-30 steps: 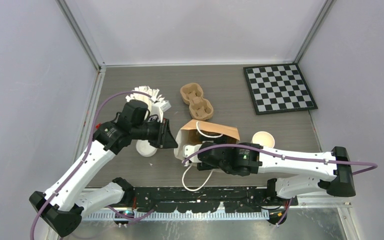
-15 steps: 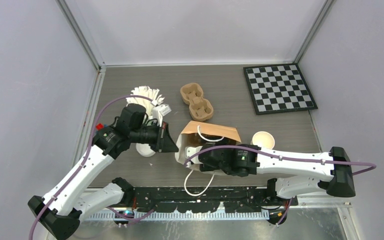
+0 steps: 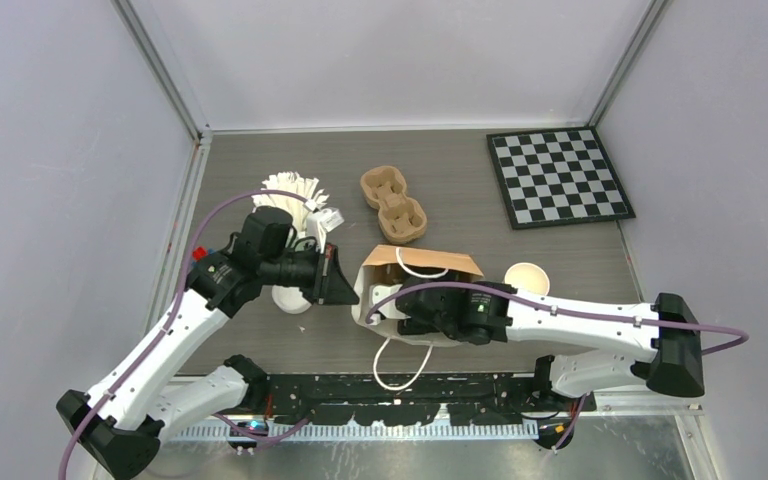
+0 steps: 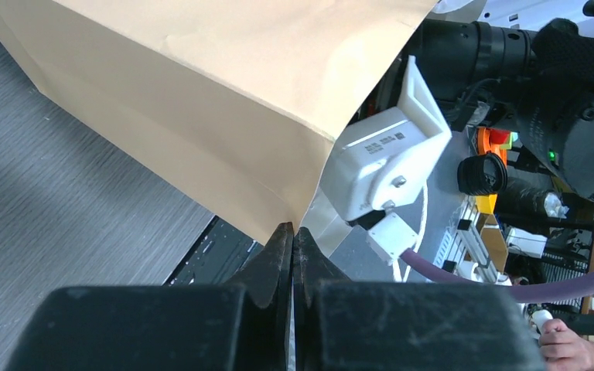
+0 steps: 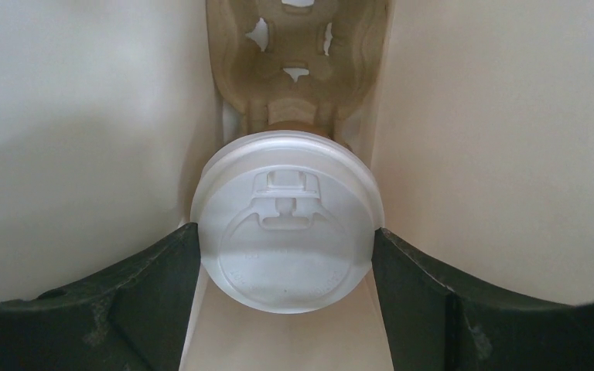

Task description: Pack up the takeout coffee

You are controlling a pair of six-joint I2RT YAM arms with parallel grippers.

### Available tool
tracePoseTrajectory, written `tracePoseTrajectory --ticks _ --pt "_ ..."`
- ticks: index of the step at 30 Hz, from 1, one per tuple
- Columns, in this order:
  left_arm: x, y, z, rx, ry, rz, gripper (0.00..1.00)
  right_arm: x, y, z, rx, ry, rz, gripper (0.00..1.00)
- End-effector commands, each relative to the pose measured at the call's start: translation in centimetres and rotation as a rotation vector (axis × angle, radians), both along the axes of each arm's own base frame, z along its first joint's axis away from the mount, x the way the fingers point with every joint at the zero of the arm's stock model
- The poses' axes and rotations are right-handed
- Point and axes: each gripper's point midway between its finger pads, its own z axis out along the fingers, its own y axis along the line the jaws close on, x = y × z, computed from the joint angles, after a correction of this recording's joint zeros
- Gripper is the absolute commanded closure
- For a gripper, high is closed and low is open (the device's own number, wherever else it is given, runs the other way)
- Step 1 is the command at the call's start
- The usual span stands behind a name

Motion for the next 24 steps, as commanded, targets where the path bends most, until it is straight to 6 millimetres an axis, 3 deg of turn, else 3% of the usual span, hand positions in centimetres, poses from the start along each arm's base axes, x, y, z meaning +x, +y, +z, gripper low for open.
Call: tracePoseTrajectory --ticks 1,5,15,24 --pt "-0.1 -0.8 0.9 -0.048 -0.029 -0.045 1.0 1.1 0.8 -0.1 0.023 -0.007 0.004 0.28" --pt "-0.1 -0.6 0.7 -0.038 -0.026 -0.046 1.0 1.6 0.8 0.4 0.039 -0.017 -0.008 0.28" --pt "0.1 -0.3 0.2 -0.007 -0.037 -0.04 1.0 1.9 1.5 4.6 0.115 -0.062 0.021 0.29" --pt "-0.3 -0.1 0.0 -0.001 -0.032 -0.05 1.0 3.4 3.2 3.8 0.122 -0.136 0.033 0.29"
